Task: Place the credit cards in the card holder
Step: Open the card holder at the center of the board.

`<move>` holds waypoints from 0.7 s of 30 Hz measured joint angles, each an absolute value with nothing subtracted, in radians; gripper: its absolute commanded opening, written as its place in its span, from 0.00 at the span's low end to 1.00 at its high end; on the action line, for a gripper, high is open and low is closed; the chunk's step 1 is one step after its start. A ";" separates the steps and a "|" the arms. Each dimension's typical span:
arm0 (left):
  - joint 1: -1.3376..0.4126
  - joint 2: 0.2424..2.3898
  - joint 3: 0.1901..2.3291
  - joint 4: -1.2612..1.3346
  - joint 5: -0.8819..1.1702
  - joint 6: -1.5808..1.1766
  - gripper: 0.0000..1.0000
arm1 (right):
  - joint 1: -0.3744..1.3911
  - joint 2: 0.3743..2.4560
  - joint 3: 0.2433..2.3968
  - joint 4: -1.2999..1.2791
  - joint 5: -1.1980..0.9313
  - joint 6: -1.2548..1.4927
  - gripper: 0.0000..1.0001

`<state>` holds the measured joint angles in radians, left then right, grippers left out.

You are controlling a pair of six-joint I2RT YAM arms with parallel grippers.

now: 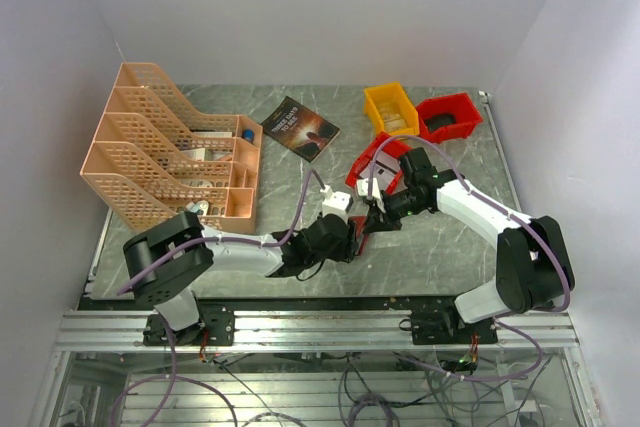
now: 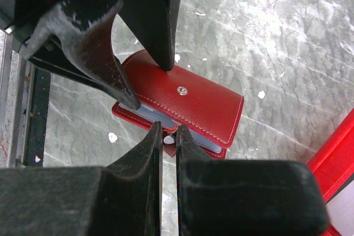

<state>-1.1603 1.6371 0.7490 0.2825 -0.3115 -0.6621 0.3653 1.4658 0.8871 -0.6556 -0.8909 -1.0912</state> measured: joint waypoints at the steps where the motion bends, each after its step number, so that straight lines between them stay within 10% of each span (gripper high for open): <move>1: -1.161 1.632 0.748 0.282 -0.314 -0.662 0.55 | 0.364 1.466 0.887 -0.656 -0.891 -1.091 0.00; 21: -1.160 1.554 0.716 0.258 -0.378 -0.707 0.08 | 0.344 1.456 0.887 -0.654 -0.875 -1.079 0.00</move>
